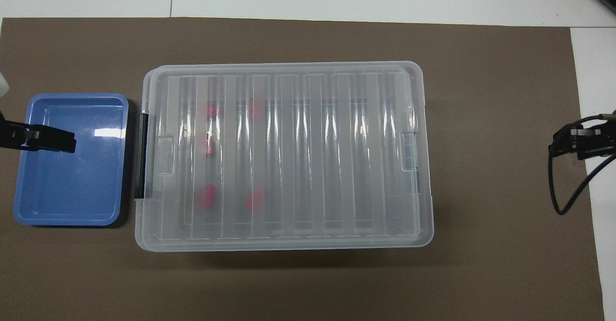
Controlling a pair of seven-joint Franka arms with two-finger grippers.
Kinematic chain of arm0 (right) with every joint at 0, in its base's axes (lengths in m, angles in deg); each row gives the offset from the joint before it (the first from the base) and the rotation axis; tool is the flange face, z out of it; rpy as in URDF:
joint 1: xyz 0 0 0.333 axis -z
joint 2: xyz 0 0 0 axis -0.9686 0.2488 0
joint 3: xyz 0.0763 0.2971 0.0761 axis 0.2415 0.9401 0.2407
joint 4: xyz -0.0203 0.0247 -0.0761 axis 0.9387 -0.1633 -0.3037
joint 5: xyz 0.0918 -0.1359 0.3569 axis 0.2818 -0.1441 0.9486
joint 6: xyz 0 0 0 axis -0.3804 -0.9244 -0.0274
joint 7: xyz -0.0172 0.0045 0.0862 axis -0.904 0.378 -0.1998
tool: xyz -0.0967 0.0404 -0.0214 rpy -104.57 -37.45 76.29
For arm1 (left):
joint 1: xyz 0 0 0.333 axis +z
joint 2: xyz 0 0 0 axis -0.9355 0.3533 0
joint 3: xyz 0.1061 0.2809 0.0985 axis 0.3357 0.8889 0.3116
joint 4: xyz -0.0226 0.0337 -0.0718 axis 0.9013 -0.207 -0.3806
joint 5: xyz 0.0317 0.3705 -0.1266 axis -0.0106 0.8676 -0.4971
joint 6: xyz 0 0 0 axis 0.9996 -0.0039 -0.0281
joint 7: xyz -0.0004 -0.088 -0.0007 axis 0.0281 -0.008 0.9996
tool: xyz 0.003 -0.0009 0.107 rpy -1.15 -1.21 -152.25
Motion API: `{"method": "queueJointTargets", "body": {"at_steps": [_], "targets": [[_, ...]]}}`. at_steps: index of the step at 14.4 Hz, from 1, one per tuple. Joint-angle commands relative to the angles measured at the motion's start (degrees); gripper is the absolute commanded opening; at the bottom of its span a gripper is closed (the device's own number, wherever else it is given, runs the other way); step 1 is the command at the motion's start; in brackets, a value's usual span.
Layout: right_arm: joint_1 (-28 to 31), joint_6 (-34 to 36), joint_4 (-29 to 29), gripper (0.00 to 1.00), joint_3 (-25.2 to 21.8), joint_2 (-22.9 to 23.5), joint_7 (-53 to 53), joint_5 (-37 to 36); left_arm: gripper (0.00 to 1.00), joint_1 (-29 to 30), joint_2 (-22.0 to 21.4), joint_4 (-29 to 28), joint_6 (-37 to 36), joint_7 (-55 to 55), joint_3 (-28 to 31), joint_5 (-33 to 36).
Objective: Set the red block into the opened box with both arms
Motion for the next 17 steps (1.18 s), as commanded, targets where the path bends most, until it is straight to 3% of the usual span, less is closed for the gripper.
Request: {"method": "queueJointTargets", "body": {"at_steps": [1,17], "targets": [[0.8,2.7,4.3,1.0,0.3,0.5,0.7,0.4,1.0,0.4,-1.6,-1.9,0.6,0.5,0.0,-0.8],[-0.5,1.8,3.8,1.0,0.8,0.0,0.6,-0.6,1.0,0.4,-1.6,-1.9,0.6,0.5,0.0,-0.8]]}}
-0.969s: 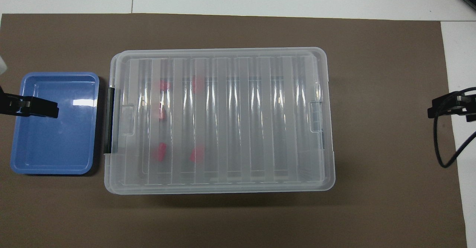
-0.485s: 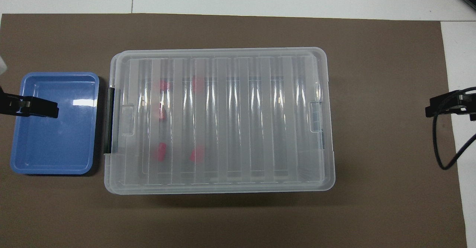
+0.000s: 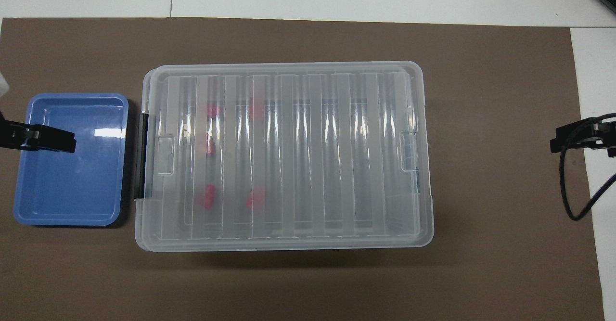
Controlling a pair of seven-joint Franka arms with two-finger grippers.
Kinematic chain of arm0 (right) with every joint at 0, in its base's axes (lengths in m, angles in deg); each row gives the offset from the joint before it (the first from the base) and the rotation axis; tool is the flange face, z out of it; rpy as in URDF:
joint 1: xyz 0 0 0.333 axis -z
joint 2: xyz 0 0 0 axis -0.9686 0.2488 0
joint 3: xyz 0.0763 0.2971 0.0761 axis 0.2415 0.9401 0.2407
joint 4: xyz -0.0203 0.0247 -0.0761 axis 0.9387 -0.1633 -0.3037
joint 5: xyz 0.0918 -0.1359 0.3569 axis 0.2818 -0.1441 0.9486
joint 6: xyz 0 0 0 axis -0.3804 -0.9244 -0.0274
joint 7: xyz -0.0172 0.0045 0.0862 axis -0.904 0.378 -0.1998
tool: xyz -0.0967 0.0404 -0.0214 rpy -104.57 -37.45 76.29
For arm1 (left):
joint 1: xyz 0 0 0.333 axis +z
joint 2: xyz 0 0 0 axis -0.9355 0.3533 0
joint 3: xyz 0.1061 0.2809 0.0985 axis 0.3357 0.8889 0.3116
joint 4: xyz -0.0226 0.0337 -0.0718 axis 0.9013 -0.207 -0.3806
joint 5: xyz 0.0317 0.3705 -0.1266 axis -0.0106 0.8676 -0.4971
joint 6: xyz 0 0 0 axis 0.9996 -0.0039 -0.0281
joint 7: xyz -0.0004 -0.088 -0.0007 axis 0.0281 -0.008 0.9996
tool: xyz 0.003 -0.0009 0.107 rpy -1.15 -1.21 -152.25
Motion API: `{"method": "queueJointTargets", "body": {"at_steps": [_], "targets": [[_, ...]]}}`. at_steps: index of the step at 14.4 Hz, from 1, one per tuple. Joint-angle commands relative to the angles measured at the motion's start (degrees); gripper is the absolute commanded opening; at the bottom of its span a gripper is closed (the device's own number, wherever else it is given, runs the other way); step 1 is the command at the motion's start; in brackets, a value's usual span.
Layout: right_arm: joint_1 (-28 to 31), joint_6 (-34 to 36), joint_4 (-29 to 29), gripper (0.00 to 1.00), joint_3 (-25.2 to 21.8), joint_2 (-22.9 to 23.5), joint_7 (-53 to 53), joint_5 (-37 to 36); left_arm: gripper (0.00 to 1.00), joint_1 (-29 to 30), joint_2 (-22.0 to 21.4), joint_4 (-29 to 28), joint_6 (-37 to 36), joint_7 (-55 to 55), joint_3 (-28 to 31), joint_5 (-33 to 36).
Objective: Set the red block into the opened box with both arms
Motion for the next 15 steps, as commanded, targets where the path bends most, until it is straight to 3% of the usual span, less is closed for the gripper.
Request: {"method": "queueJointTargets", "body": {"at_steps": [1,4,15], "targets": [[-0.1,-1.9,0.2,1.0,0.4,0.1,0.1,-1.8,1.0,0.4,-1.6,-1.9,0.6,0.5,0.0,-0.8],[-0.1,-4.0,0.2,1.0,1.2,0.3,0.2,-3.7,1.0,0.4,-1.6,-1.9,0.6,0.5,-0.1,-0.8],[0.0,-1.2,0.2,1.0,1.6,-0.1,0.2,-2.6,1.0,0.5,-1.6,-1.9,0.6,0.5,0.0,-0.8]]}}
